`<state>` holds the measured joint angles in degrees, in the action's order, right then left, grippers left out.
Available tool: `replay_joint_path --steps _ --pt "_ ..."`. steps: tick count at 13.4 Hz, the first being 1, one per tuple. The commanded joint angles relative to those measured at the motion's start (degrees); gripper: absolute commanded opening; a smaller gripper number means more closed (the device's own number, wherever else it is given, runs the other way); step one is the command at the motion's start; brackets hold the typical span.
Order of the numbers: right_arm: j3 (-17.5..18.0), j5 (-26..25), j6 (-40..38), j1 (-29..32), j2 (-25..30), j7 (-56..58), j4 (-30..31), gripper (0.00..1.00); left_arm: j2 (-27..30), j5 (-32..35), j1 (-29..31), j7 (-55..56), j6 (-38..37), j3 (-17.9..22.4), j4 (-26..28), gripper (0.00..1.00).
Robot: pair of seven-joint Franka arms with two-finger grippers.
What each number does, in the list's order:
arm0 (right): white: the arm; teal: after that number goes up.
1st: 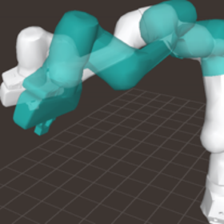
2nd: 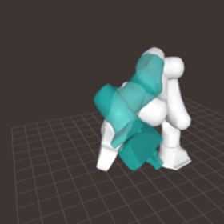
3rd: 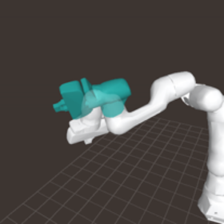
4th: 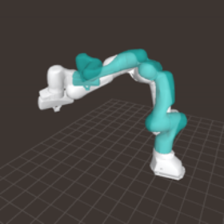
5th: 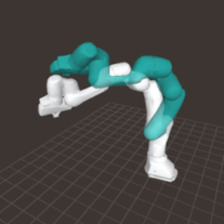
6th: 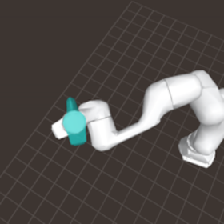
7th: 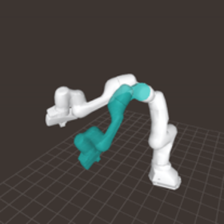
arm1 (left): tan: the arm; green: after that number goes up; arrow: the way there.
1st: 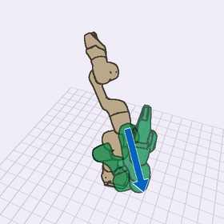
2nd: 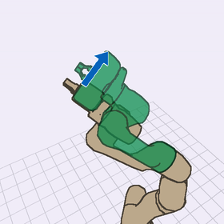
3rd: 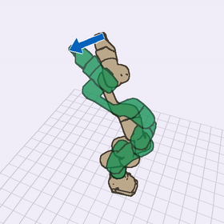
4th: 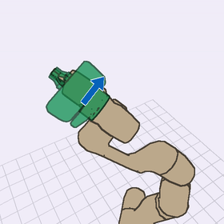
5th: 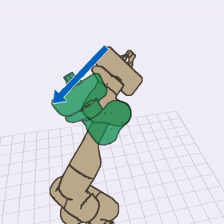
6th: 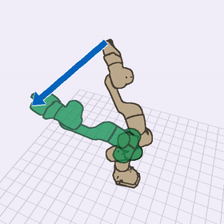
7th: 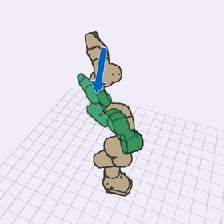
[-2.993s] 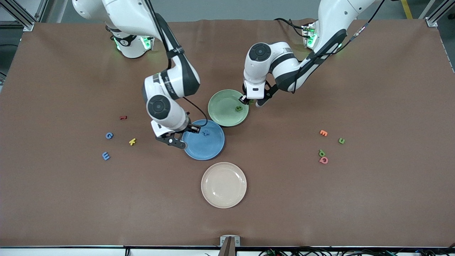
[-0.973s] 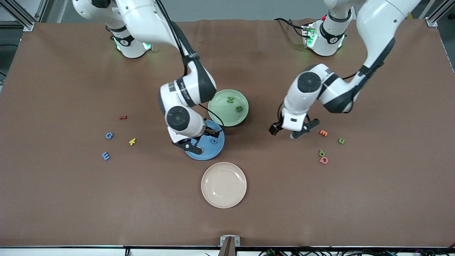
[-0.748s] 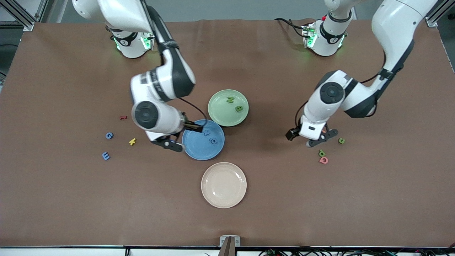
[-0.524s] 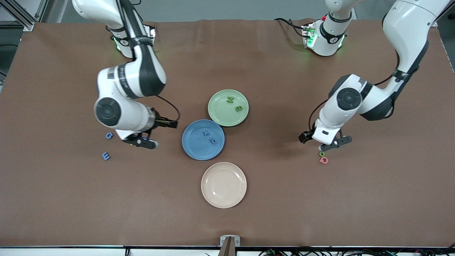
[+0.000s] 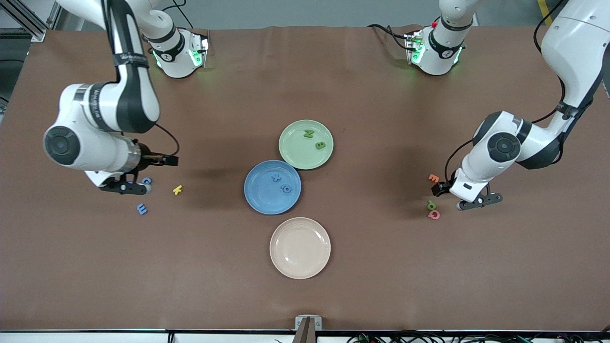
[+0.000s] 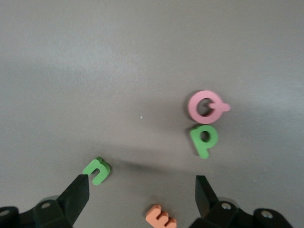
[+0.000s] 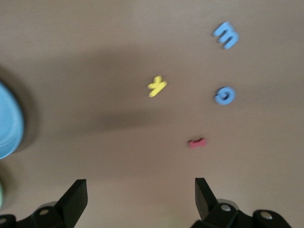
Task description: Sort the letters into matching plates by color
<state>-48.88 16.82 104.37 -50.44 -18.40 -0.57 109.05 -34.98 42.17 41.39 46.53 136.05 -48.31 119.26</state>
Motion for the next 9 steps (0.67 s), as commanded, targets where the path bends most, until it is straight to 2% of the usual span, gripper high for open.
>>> replay_joint_path --steps 1,3,7,9 --pt "-0.86 -1.0 6.52 2.43 1.26 6.43 4.76 1.0 -1.76 1.25 0.54 4.94 0.26 -0.73 -0.61 0.97" --pt "-0.78 -1.0 12.76 5.34 -0.31 11.01 5.82 1.0 -1.76 1.34 0.01 8.65 0.26 -0.64 -0.44 0.97" --pt "-0.16 -0.21 19.81 9.57 -7.07 19.37 3.55 1.0 -2.29 1.43 -0.08 11.9 0.26 -0.64 -0.17 0.95" --pt "2.98 -0.03 20.52 12.97 -9.11 19.73 1.79 1.0 -2.29 1.43 -0.34 14.89 0.26 -0.73 -0.08 0.93"
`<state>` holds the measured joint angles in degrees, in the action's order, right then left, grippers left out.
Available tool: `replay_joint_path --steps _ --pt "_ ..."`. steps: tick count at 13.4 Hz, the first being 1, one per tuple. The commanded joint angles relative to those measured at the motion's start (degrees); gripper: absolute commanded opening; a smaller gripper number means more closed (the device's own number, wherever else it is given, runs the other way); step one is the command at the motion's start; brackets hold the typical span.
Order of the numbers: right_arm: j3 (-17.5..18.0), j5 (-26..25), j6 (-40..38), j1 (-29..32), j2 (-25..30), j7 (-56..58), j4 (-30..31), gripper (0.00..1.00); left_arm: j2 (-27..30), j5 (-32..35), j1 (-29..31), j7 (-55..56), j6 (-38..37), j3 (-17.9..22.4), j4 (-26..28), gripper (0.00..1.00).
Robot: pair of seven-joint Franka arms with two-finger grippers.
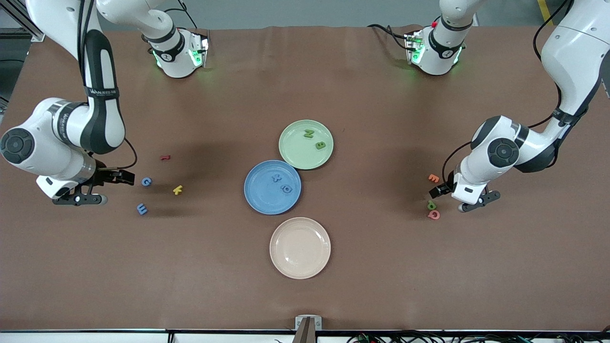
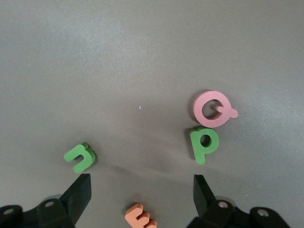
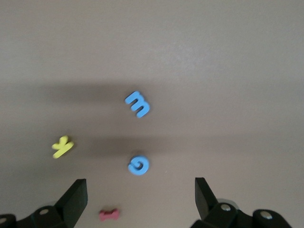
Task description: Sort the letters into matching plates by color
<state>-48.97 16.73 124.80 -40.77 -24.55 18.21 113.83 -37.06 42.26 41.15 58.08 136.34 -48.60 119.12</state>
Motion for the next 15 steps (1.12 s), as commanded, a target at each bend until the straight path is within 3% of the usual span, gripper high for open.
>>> replay_joint_path --steps 1,4,6,11,15 --pt "7.44 0.23 0.18 7.5 -3.13 1.3 -3.96 1.0 -0.21 1.34 -0.97 4.48 -0.02 -0.36 -0.02 0.91" --pt "20.1 0.06 0.45 20.86 -6.64 3.48 -8.78 1.0 -0.65 1.43 -2.82 7.92 -0.02 -0.27 -0.37 0.9" --pt "24.96 0.06 0.53 26.25 -9.54 5.17 -12.21 1.0 -0.82 1.51 -3.0 7.92 -0.02 -0.27 -0.55 0.89" --pt "27.07 1.11 2.72 26.88 -12.71 5.17 -13.9 0.9 -3.02 1.95 -3.88 8.01 -0.02 -0.01 -2.83 0.83" --pt "27.7 2.17 3.17 26.88 -14.12 5.34 -13.55 0.76 -5.56 2.83 -4.14 7.92 -0.02 1.04 -4.94 0.8"
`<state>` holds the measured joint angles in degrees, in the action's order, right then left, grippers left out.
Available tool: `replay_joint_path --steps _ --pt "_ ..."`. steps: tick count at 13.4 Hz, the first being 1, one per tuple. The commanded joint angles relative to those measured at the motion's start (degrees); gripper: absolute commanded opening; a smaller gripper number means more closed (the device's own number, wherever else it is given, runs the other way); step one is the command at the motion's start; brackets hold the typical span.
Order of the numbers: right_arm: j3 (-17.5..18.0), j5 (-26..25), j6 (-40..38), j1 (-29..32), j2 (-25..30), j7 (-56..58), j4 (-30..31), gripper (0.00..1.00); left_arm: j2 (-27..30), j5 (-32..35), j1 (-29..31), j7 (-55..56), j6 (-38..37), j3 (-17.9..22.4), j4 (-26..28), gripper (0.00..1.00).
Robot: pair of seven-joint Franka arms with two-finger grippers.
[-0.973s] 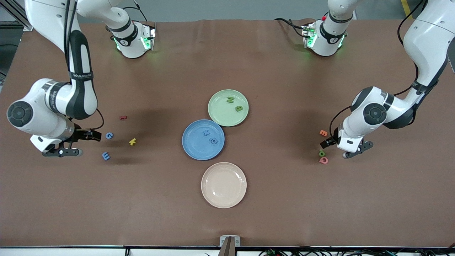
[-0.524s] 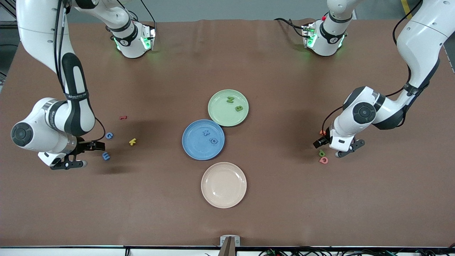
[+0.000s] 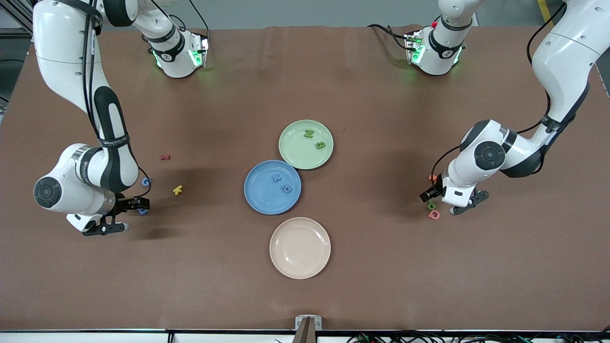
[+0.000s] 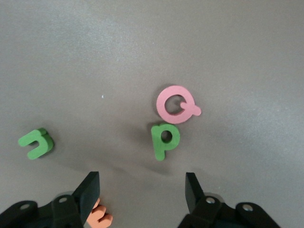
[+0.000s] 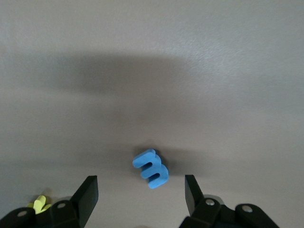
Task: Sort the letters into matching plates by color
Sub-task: 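Grasp the blue m with the right gripper while the left gripper grasps the p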
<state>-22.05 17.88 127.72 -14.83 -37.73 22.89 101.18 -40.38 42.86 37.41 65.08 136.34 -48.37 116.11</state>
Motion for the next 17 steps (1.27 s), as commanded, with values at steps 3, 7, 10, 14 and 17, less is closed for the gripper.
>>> replay_joint_path --steps 3,7,10,14,17 --pt "0.78 1.02 1.47 1.03 -1.64 3.46 -0.89 0.75 -3.12 2.67 -2.51 1.01 -0.02 2.75 -3.77 0.76" --pt "0.78 1.02 2.18 1.12 -2.61 3.83 -0.8 0.74 -4.09 2.49 -4.71 1.19 -0.02 3.28 -5.27 0.74" --pt "0.78 1.02 2.18 1.12 -2.88 3.83 -0.72 0.69 -5.41 2.58 -7.34 1.19 -0.02 4.85 -7.47 0.73" --pt "0.78 1.02 2.53 1.12 -3.05 3.83 -0.72 0.58 -5.14 2.67 -7.35 0.75 -0.11 5.39 -7.47 0.72" --pt "0.87 1.02 2.71 1.12 -3.41 3.83 -0.72 0.51 -4.79 2.75 -7.17 0.58 -0.46 5.39 -7.47 0.72"
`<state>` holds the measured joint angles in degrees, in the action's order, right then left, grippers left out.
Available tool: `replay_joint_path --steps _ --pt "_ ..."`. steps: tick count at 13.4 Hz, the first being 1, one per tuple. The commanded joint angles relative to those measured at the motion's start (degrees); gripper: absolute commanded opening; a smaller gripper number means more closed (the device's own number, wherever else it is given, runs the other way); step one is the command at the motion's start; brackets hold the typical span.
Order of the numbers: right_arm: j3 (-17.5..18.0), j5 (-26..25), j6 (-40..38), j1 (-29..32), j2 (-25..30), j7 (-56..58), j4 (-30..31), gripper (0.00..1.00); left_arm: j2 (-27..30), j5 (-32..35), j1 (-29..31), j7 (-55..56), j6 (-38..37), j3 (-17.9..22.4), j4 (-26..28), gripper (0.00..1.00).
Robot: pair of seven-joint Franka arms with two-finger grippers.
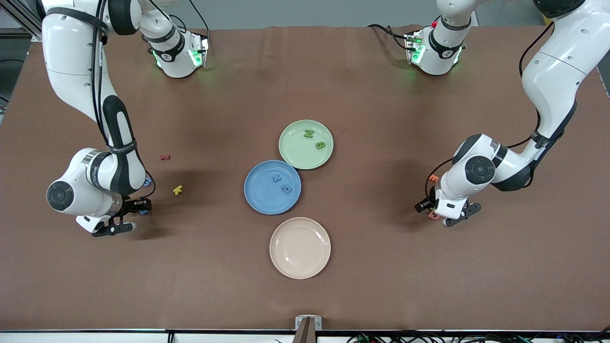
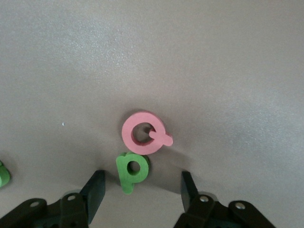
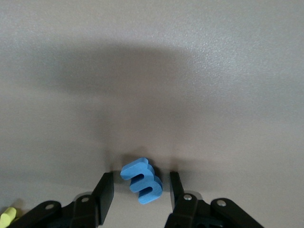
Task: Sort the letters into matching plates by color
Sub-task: 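Grasp the blue m with the right gripper while the left gripper grasps the p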
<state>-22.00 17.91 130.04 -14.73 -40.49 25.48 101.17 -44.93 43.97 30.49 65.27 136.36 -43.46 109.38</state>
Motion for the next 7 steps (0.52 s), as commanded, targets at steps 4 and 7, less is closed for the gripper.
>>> replay_joint_path --steps 4,7 --pt "0.91 0.98 1.53 1.02 -0.73 1.33 -0.72 0.39 0.28 1.82 0.36 0.04 -1.0 0.57 -0.75 0.66" --pt "0.91 0.98 1.53 1.02 -0.73 2.2 -0.89 0.31 0.19 1.82 0.27 0.3 -1.1 0.57 -0.66 0.42"
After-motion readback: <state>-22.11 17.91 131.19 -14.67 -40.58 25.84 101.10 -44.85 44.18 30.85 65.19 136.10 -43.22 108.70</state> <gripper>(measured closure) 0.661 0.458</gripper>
